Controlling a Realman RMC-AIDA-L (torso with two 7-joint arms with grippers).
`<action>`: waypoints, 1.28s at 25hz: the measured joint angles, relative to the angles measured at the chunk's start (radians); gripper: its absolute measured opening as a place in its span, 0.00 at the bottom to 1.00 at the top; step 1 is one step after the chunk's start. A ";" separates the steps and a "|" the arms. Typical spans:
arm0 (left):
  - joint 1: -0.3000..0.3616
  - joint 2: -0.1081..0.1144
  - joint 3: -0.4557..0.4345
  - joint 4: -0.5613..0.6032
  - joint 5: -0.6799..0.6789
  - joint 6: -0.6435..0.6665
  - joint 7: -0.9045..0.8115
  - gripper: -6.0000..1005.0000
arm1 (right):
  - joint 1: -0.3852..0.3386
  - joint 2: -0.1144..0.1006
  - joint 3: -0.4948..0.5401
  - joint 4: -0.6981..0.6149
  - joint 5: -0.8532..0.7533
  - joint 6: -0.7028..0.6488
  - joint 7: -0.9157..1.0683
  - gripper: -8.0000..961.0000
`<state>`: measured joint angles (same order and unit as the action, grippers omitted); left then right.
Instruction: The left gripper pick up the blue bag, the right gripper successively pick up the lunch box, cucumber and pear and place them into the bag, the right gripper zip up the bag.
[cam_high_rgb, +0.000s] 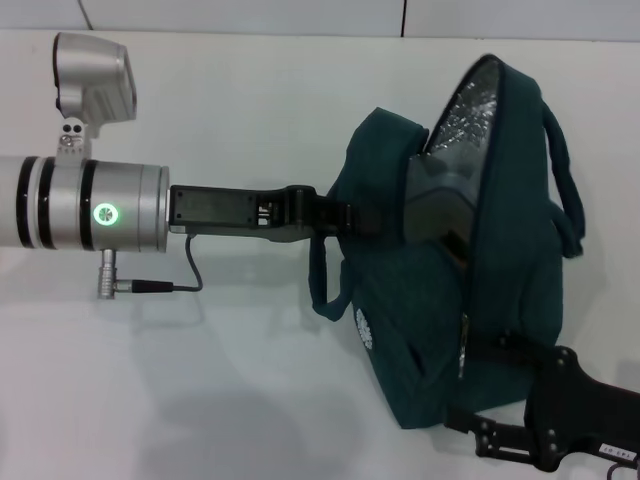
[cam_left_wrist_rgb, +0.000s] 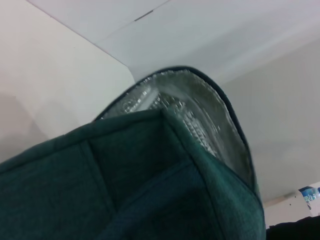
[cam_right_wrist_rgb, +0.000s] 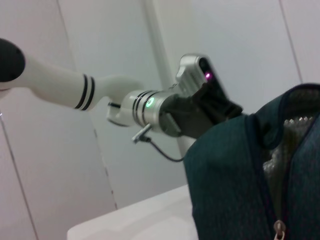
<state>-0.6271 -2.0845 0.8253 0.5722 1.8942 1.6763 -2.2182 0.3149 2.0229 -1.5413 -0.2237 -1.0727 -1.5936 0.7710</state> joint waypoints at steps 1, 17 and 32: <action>-0.001 0.000 0.000 0.000 0.000 0.000 0.000 0.10 | 0.000 0.000 -0.001 0.000 0.003 -0.002 0.003 0.86; -0.014 -0.004 0.001 -0.018 -0.005 0.002 0.002 0.10 | 0.011 0.004 -0.012 0.006 0.039 0.013 0.020 0.86; -0.027 -0.003 0.001 -0.041 -0.006 -0.003 0.020 0.10 | 0.004 0.001 -0.116 -0.058 0.050 0.044 0.034 0.82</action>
<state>-0.6542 -2.0871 0.8262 0.5307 1.8878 1.6735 -2.1979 0.3187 2.0235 -1.6570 -0.2816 -1.0224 -1.5499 0.8053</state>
